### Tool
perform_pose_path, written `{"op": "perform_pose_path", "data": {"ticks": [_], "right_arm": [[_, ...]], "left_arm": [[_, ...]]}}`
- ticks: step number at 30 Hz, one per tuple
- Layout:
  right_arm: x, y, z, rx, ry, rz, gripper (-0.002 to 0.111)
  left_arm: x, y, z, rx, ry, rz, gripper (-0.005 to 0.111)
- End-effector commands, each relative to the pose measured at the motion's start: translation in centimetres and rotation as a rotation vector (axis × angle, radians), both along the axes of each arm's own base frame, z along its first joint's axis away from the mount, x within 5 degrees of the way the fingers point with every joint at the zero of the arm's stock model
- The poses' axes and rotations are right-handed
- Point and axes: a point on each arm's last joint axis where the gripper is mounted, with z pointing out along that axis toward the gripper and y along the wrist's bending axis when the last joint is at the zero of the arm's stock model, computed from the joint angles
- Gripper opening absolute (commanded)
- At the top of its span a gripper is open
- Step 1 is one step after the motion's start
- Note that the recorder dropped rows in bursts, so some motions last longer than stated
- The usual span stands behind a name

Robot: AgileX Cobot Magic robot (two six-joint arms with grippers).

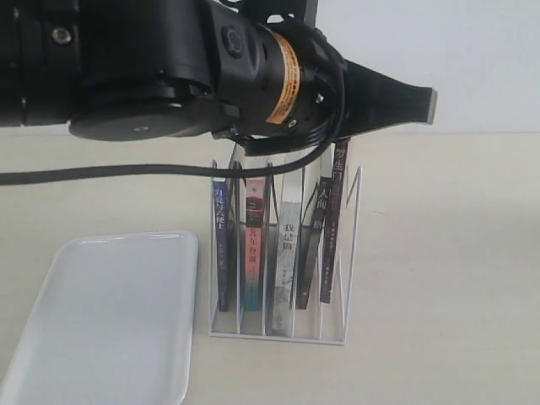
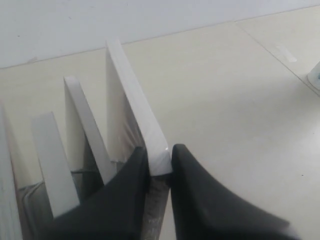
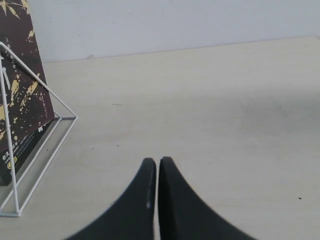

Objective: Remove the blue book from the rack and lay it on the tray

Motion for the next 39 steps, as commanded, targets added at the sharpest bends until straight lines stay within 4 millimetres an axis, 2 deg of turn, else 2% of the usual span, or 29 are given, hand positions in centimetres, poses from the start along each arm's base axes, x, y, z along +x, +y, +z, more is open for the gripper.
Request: {"op": "perform_pose_path", "data": {"ticks": [1, 13, 24, 30, 39], "right_arm": [[0.0, 0.0, 0.2, -0.008, -0.020, 0.001, 0.001], [0.0, 0.0, 0.2, -0.008, -0.020, 0.001, 0.001], [0.0, 0.0, 0.2, -0.008, -0.020, 0.001, 0.001], [0.0, 0.0, 0.2, -0.008, -0.020, 0.001, 0.001], [0.0, 0.0, 0.2, -0.008, -0.020, 0.001, 0.001]], "left_arm": [[-0.4, 0.0, 1.4, -0.041, -0.043, -0.026, 0.004], [-0.3, -0.2, 2.6, -0.076, -0.070, -0.024, 0.004], [-0.3, -0.2, 2.6, -0.079, -0.062, -0.018, 0.004], [-0.2, -0.3, 2.0, -0.066, -0.048, -0.011, 0.004], [0.4, -1.4, -0.4, -0.024, -0.005, -0.013, 0.004]]}}
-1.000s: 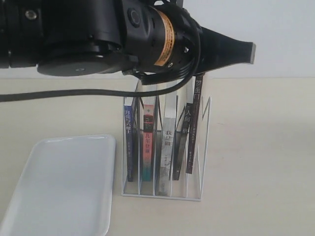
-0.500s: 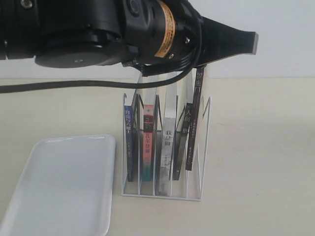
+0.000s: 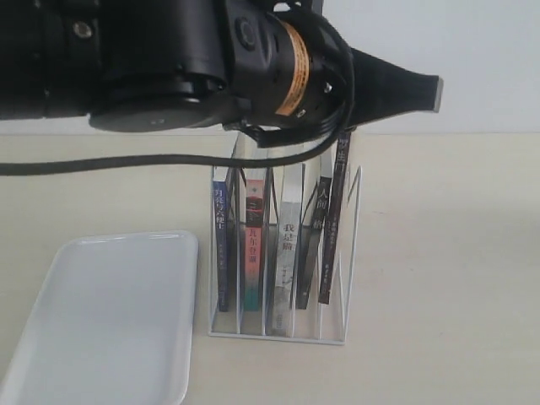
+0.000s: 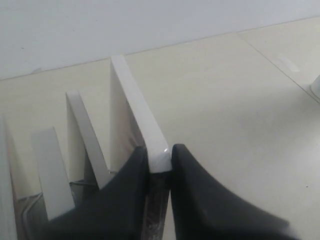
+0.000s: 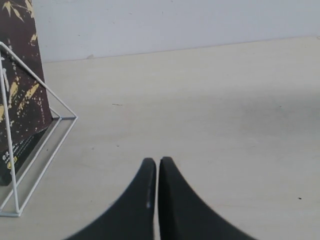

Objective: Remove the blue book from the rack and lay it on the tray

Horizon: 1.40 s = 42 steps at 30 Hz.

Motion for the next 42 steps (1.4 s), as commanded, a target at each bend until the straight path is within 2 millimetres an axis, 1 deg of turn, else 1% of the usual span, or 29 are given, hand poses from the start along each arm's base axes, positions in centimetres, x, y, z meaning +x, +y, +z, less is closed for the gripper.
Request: {"op": "perform_pose_path", "data": {"ticks": [1, 9, 13, 21, 29, 31, 33, 36, 38, 41, 42], "right_arm": [[0.0, 0.0, 0.2, -0.008, -0.020, 0.001, 0.001], [0.0, 0.0, 0.2, -0.008, -0.020, 0.001, 0.001], [0.0, 0.0, 0.2, -0.008, -0.020, 0.001, 0.001], [0.0, 0.0, 0.2, -0.008, -0.020, 0.001, 0.001], [0.0, 0.0, 0.2, -0.008, -0.020, 0.001, 0.001], [0.0, 0.0, 0.2, -0.008, -0.020, 0.001, 0.001], [0.0, 0.0, 0.2, -0.008, -0.020, 0.001, 0.001], [0.0, 0.0, 0.2, -0.008, -0.020, 0.001, 0.001], [0.0, 0.0, 0.2, -0.008, -0.020, 0.001, 0.001], [0.0, 0.0, 0.2, -0.008, -0.020, 0.001, 0.001], [0.0, 0.0, 0.2, -0.008, -0.020, 0.001, 0.001]], "left_arm": [[-0.1, -1.0, -0.7, -0.020, 0.021, -0.026, 0.004], [0.2, -1.4, -1.6, -0.002, 0.030, -0.030, 0.004], [0.3, -1.4, -1.4, 0.026, -0.020, -0.044, 0.004], [0.5, -1.4, -1.4, 0.039, -0.064, -0.045, 0.004], [0.5, -1.4, -1.4, -0.014, -0.024, -0.011, 0.004], [0.5, -1.5, -1.7, -0.024, 0.007, 0.000, 0.004], [0.7, -1.8, -2.8, -0.008, 0.032, 0.008, 0.004], [0.9, -2.3, -3.8, 0.005, 0.047, -0.002, 0.004], [0.8, -2.5, -3.8, 0.004, 0.037, -0.033, 0.014], [0.8, -2.6, -3.8, -0.001, 0.035, -0.042, 0.043], [0.8, -2.6, -3.8, 0.003, 0.035, -0.036, 0.048]]}}
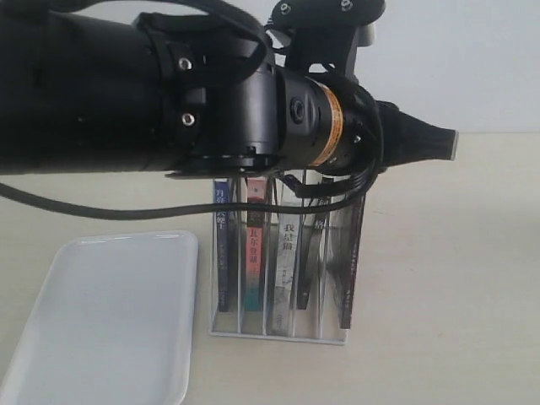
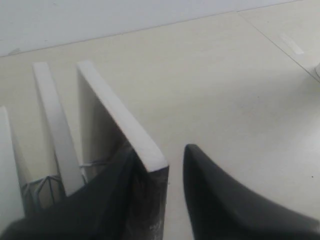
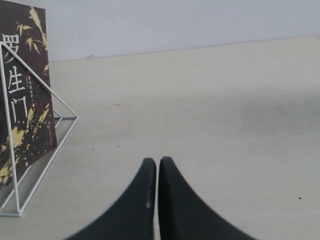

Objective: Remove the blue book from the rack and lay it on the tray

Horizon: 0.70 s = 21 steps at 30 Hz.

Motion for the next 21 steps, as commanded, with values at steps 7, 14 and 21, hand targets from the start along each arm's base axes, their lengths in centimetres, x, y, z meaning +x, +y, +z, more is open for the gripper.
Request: {"op": "perform_pose_path", "data": {"ticks": [7, 14, 21], "right_arm": [[0.00, -0.01, 0.18, -0.008, -0.020, 0.001, 0.001], [0.00, -0.01, 0.18, -0.008, -0.020, 0.001, 0.001], [0.00, -0.01, 0.18, -0.008, -0.020, 0.001, 0.001]], "left_arm": [[-0.07, 0.05, -0.13, 0.043, -0.011, 0.011, 0.064], [-0.07, 0.05, -0.13, 0.052, -0.017, 0.004, 0.064], [-0.27, 0.67, 0.72, 0.069, -0.025, 0.015, 0.064]]}}
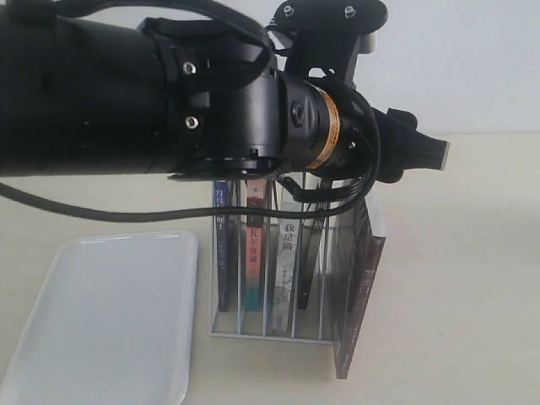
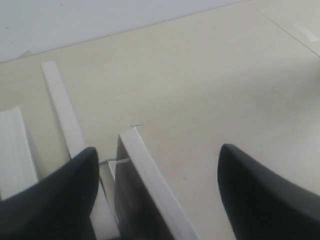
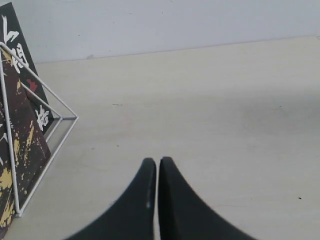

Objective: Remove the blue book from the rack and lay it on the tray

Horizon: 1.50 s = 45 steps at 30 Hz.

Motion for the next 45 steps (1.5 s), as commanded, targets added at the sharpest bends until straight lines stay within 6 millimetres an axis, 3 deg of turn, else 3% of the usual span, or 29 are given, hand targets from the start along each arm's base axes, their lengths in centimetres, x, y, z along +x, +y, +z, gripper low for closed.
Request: {"op": "perform_pose_path", "data": {"ticks": [1, 9, 18, 20, 24, 28, 36, 39, 45], "right_arm": [[0.0, 0.0, 0.2, -0.008, -0.020, 0.001, 0.001], [0.0, 0.0, 0.2, -0.008, -0.020, 0.001, 0.001], [0.0, 0.0, 0.2, -0.008, -0.020, 0.001, 0.001], [0.0, 0.0, 0.2, -0.008, -0.020, 0.001, 0.001], [0.0, 0.0, 0.2, -0.008, -0.020, 0.001, 0.001], [0.0, 0.0, 0.2, -0.008, -0.020, 0.001, 0.001], [0.0, 0.0, 0.2, -0.008, -0.020, 0.001, 0.001], [0.0, 0.0, 0.2, -0.008, -0.020, 0.001, 0.001], [0.0, 0.0, 0.2, -0.008, -0.020, 0.001, 0.001]], "left_arm": [[-0.5, 0.8, 1.4, 0.019, -0.005, 0.026, 0.064], [-2.4, 2.8, 4.3, 0.022, 0.076, -0.007, 0.064], [-5.9, 3.9, 5.0, 0.190, 0.224, -0.326, 0.063], [-6.6, 4.0, 5.3, 0.188, 0.253, -0.384, 0.056], [-7.7, 4.1, 5.4, 0.196, 0.315, -0.486, 0.030], [-8.5, 4.4, 5.0, 0.251, 0.374, -0.553, 0.004], [-9.8, 4.2, 4.4, 0.279, 0.433, -0.589, 0.004], [-10.5, 3.5, 2.9, 0.288, 0.393, -0.647, 0.004], [-9.7, 2.0, 0.1, 0.263, 0.361, -0.654, 0.004]]}}
